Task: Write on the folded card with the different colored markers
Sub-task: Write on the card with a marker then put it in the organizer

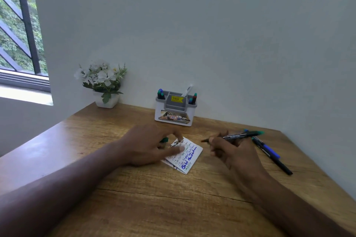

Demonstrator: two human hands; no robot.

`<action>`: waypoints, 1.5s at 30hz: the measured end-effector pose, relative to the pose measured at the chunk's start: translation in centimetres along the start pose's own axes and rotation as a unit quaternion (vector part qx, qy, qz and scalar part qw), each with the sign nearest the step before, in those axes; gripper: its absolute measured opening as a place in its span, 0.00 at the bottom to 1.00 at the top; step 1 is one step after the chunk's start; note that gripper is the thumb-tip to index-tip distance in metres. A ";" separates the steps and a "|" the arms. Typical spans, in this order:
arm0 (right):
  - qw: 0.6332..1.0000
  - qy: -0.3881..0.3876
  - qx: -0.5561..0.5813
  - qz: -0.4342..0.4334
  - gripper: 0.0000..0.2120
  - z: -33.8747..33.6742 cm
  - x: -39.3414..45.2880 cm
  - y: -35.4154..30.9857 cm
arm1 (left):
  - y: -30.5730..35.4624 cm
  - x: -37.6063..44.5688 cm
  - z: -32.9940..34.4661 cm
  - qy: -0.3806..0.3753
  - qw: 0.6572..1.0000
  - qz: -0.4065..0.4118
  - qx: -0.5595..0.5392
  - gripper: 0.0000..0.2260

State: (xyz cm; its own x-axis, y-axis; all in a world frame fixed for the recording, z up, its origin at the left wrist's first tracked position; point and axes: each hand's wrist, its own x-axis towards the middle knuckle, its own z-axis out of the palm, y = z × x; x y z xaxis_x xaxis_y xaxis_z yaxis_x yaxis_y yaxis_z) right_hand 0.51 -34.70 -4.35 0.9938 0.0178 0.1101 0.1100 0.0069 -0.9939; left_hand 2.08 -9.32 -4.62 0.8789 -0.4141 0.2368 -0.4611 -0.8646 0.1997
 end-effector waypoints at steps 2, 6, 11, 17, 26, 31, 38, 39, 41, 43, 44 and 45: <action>0.998 0.027 0.044 -0.019 0.04 -0.5 0.5 -0.1 | -0.3 0.1 0.1 0.045 0.997 -0.015 -0.063 0.18; 0.992 0.043 0.113 -0.029 0.05 -0.8 0.8 -0.5 | -0.3 0.2 -0.1 0.082 0.984 0.006 -0.159 0.18; 0.985 -0.017 0.161 -0.050 0.16 -0.5 0.3 -1.1 | -0.1 0.4 0.5 0.087 0.984 0.062 -0.141 0.20; 0.990 -0.037 0.013 -0.132 0.10 -0.6 -0.4 -0.9 | 0.2 0.4 0.9 0.098 0.988 0.051 -0.111 0.24; 0.989 -0.014 -0.021 -0.146 0.05 -0.8 0.0 -0.3 | 0.5 0.6 1.0 0.116 0.985 0.054 -0.116 0.26; 0.989 -0.023 -0.017 -0.145 0.07 -1.0 0.2 0.0 | 0.5 0.8 1.3 0.121 0.984 0.080 -0.102 0.25; 0.986 -0.022 -0.086 -0.141 0.07 -0.9 0.5 0.6 | 0.6 0.8 1.3 0.112 0.984 0.118 -0.075 0.21; 0.986 -0.012 -0.092 -0.136 0.14 -1.0 0.6 0.8 | 0.5 0.9 1.3 0.106 0.984 0.120 -0.077 0.21; 0.986 -0.008 -0.108 -0.128 0.20 -1.2 0.9 0.8 | 0.1 1.0 1.5 0.099 0.984 0.121 -0.080 0.19; 0.982 -0.028 -0.103 -0.156 0.11 -1.1 0.6 0.4 | -0.1 1.0 1.6 0.114 0.981 0.131 -0.080 0.18; 0.981 -0.039 -0.099 -0.164 0.11 -1.0 0.4 0.3 | -0.1 1.1 1.7 0.119 0.980 0.141 -0.078 0.18; 0.979 -0.050 -0.103 -0.170 0.12 -1.0 0.3 0.2 | -0.1 1.1 1.8 0.122 0.978 0.154 -0.074 0.17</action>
State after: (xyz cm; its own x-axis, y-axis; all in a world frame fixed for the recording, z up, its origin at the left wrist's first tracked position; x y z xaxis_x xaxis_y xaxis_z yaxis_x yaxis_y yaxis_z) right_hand 0.80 -35.73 -4.55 0.8934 0.1465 0.4247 0.4458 -0.1715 -0.8786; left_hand 3.33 -10.17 -6.08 0.6488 -0.5523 0.5235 -0.7275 -0.6520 0.2137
